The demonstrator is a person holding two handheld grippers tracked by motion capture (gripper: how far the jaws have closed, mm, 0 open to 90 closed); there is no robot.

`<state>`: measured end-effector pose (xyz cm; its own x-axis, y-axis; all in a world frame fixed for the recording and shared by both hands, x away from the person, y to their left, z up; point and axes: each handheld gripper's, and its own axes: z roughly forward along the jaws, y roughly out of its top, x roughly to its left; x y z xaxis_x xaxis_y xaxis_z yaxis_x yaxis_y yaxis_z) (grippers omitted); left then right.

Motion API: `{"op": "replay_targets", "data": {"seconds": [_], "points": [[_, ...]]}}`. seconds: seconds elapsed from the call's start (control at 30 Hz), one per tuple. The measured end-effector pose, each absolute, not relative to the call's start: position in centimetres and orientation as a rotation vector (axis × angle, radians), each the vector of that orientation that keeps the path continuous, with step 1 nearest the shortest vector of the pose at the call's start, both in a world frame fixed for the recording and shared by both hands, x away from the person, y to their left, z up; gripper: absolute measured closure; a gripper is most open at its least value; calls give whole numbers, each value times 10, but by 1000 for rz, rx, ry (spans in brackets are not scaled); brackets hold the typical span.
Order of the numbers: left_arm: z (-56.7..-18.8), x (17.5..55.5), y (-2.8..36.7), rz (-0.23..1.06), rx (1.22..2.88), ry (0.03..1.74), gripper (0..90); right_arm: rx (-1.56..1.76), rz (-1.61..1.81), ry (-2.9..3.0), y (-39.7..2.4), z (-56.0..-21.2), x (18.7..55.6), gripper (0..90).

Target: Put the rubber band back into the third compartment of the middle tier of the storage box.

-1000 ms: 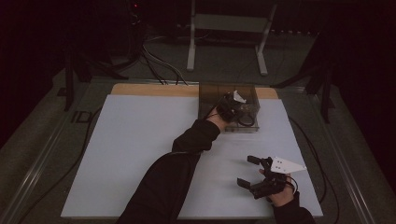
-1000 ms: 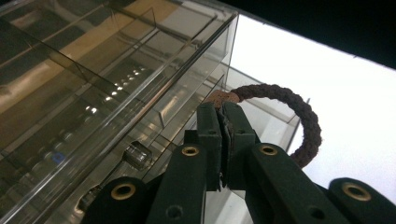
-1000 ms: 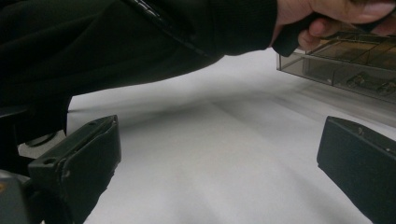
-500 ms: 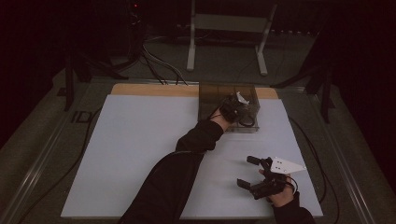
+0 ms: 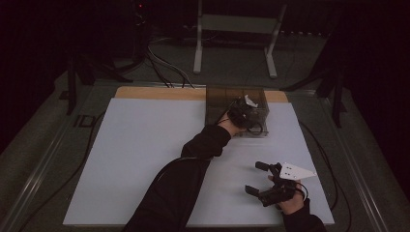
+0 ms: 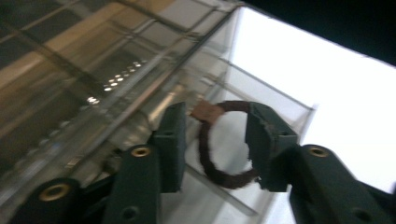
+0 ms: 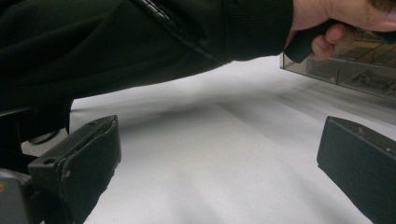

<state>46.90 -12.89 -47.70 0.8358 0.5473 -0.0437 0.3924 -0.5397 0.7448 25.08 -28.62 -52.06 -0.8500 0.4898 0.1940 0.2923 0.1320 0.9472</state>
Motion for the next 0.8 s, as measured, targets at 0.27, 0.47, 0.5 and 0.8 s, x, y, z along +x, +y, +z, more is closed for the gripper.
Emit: {"op": "replay_targets", "data": {"seconds": [0.27, 0.47, 0.5, 0.8], "points": [[-465, 456, -122, 167, 2179, 637, 469, 778, 1804, 2235, -286, -521, 251, 0], [-455, 444, -117, 149, 2182, 604, 374, 780, 1798, 2240, -285, -521, 251, 0], [-453, 443, -116, 142, 2178, 604, 349, 782, 1799, 2240, -285, -521, 251, 0], [-436, 429, -100, 116, 2148, 574, 162, 784, 1790, 2239, -285, -522, 251, 0]]}}
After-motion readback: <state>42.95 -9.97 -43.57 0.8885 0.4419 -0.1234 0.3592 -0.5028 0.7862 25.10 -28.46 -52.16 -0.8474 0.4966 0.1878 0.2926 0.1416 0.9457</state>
